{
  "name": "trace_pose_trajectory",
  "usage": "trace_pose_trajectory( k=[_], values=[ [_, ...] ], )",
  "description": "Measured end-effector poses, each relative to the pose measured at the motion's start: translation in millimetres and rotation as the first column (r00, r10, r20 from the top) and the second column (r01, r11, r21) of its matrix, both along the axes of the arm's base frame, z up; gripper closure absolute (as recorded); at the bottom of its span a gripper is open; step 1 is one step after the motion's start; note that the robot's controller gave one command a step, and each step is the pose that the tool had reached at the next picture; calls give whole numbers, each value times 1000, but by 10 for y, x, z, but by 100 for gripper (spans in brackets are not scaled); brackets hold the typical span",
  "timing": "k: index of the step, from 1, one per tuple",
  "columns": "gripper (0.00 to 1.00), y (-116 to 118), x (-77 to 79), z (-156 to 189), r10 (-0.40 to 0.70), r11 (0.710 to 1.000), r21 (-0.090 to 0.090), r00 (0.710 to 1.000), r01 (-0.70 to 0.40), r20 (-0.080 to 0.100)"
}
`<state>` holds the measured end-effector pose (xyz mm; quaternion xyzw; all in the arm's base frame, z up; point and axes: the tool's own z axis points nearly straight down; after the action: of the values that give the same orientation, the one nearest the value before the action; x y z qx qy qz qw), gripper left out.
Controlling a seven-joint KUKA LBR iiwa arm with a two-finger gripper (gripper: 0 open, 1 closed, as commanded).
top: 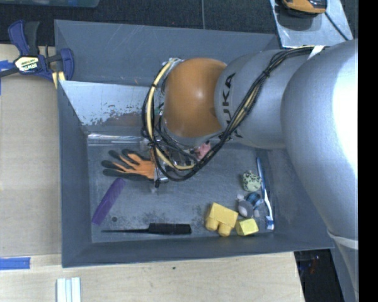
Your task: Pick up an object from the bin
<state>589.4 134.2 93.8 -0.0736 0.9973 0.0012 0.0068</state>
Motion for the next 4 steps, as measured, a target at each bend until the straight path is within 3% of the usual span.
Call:
trace_pose_trajectory(
  k=[1, 2, 3, 4],
  values=[
    [0, -84, 168, -241, -124, 992, 3, 992, 124, 7],
    [100, -9, 79, -206, -17, 1000, 1, 1000, 17, 8],
    [100, -10, 79, -206, -18, 1000, 2, 1000, 18, 8],
    [100, -15, 58, 66, -19, 1000, 0, 1000, 19, 2]
  ],
)
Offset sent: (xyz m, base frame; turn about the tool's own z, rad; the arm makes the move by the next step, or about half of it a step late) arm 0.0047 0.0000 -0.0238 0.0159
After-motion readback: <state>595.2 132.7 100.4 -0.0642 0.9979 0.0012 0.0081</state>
